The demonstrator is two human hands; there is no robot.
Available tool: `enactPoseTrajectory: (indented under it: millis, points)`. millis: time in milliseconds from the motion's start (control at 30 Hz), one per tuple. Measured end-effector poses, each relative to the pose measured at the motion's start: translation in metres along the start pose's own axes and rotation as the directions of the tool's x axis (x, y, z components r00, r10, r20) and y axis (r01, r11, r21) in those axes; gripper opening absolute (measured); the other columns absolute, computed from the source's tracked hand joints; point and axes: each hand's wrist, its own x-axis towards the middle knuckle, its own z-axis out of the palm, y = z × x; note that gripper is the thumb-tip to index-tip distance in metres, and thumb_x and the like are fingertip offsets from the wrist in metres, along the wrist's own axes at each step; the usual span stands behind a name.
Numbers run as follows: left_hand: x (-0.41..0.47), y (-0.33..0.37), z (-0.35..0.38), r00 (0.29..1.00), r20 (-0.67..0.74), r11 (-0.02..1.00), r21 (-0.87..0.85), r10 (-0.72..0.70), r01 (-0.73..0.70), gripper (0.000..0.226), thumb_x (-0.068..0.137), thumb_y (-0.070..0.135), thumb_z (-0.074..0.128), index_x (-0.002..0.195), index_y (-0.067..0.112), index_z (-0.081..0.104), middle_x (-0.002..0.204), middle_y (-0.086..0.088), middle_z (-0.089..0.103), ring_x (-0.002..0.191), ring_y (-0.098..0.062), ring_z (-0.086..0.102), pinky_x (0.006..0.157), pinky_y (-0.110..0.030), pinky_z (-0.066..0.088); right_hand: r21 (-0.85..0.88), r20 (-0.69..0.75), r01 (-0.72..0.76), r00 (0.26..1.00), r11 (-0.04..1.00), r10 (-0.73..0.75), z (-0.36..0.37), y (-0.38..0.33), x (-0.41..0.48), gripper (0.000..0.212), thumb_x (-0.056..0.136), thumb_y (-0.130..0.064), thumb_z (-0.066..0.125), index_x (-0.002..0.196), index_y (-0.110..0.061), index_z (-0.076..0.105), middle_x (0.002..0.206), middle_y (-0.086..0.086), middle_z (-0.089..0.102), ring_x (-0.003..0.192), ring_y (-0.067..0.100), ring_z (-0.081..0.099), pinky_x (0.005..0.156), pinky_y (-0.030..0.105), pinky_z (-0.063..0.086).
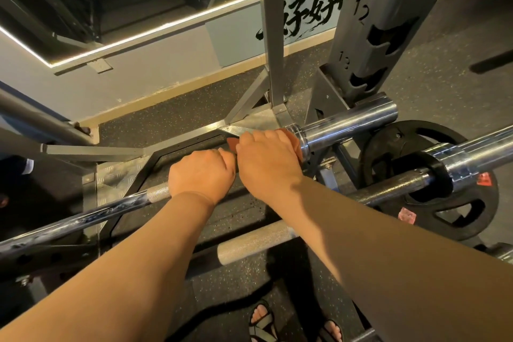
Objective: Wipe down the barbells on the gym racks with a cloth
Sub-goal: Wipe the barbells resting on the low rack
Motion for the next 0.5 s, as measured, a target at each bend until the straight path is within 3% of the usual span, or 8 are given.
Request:
enactPoseTrajectory:
  millis: [67,167,267,367,433,500]
  points:
    - [-0.001,0.000,0.000,1.000,-0.006,1.000,-0.001,0.000,0.000,0.048,0.103,0.039,0.027,0.068,0.021,0.054,0.062,0.002,0.046,0.067,-0.027,0.052,0.062,-0.033,0.037,0.012,0.048,-0.036,0.998,0.999,0.035,-0.002,-0.006,0.003,0.032,0.103,-0.019,0.040,0.134,-0.014,0.048,0.139,0.008,0.052,0.134,0.028,0.041,0.122,0.043,0.017]
    - [-0.002,0.000,0.000,1.000,-0.010,1.000,-0.003,0.005,-0.005,0.050,0.103,0.040,0.027,0.068,0.020,0.056,0.060,0.003,0.044,0.067,-0.027,0.053,0.062,-0.033,0.037,0.096,0.040,-0.054,0.998,0.994,0.050,-0.001,-0.010,-0.019,0.058,0.098,-0.004,0.045,0.154,-0.012,0.030,0.164,0.012,0.025,0.156,0.029,0.007,0.127,0.046,-0.007]
    - [-0.005,0.001,-0.001,1.000,-0.015,1.000,-0.002,0.010,-0.010,0.056,0.105,0.042,0.025,0.070,0.018,0.063,0.064,0.001,0.055,0.067,-0.025,0.058,0.063,-0.033,0.039,0.283,0.004,-0.100,0.995,0.954,0.103,0.005,-0.015,-0.037,0.076,0.097,0.010,0.044,0.161,-0.016,0.013,0.170,0.008,-0.009,0.155,0.022,-0.020,0.126,0.043,-0.012]
    - [-0.004,0.003,-0.005,1.000,0.008,1.000,-0.003,0.008,-0.008,0.054,0.105,0.041,0.025,0.082,0.019,0.069,0.081,-0.007,0.068,0.075,-0.028,0.059,0.065,-0.033,0.036,0.258,0.072,-0.159,0.987,0.953,0.145,0.008,-0.024,-0.041,0.086,0.097,0.009,0.044,0.162,-0.015,-0.006,0.166,0.009,-0.027,0.151,0.025,-0.031,0.125,0.045,-0.012]
    - [-0.004,0.002,-0.006,1.000,0.029,1.000,-0.007,0.000,0.000,0.057,0.104,0.044,0.023,0.082,0.020,0.069,0.080,-0.007,0.066,0.074,-0.028,0.054,0.066,-0.034,0.035,0.192,0.081,-0.107,0.992,0.976,0.093,0.010,-0.023,-0.042,0.087,0.096,0.003,0.046,0.161,-0.014,-0.009,0.168,0.010,-0.020,0.152,0.028,-0.028,0.125,0.047,-0.013]
    - [-0.004,0.002,-0.005,1.000,0.018,1.000,0.001,0.006,-0.006,0.057,0.104,0.047,0.021,0.074,0.022,0.063,0.073,-0.004,0.060,0.072,-0.027,0.053,0.066,-0.034,0.036,0.142,0.002,0.003,1.000,0.990,-0.004,0.014,-0.005,-0.040,0.086,0.091,0.001,0.052,0.163,-0.014,0.006,0.168,0.008,0.007,0.156,0.028,-0.008,0.127,0.045,-0.009]
